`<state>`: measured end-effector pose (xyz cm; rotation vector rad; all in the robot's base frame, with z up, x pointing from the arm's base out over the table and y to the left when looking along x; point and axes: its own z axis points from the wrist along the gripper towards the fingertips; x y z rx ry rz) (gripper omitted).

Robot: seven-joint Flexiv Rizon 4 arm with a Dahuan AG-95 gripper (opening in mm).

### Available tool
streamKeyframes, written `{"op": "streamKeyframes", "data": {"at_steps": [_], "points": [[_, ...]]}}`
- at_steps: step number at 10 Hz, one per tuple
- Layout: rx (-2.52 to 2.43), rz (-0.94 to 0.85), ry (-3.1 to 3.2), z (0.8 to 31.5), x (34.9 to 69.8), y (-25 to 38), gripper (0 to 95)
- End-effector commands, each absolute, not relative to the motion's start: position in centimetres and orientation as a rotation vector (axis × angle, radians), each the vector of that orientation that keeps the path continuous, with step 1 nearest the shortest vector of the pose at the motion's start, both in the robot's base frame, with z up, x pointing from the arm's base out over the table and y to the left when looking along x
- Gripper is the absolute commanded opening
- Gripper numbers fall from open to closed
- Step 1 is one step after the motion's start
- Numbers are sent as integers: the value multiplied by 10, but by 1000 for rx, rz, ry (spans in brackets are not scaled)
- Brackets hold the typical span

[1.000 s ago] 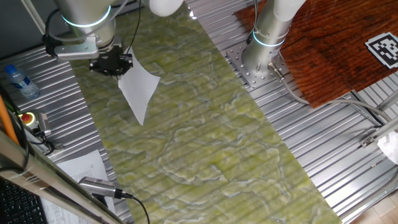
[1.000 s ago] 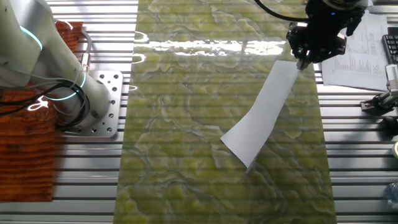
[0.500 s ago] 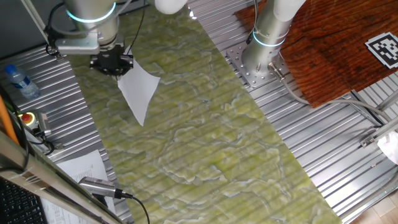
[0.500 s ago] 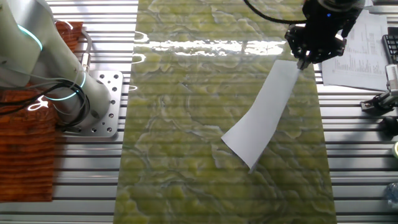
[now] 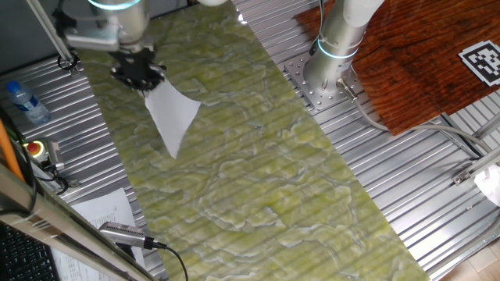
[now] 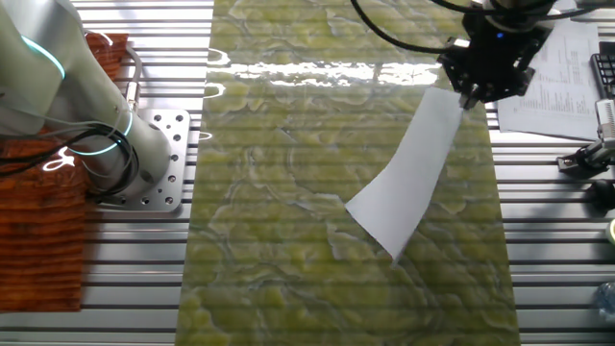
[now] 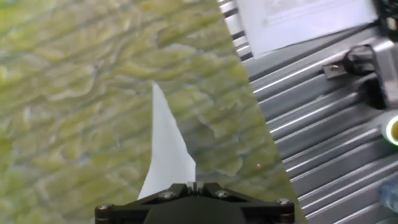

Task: Flip over and spread out the paper that is laid flat on the table

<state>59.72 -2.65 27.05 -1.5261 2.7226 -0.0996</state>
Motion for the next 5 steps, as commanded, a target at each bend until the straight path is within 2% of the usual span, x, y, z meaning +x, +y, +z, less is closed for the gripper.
{"op": "streamKeyframes", "data": {"at_steps": [1,5], "points": [[-1664,-219,2696,289,600,-45,0],[-1707,-295,2699,333,613,-67,0]]}}
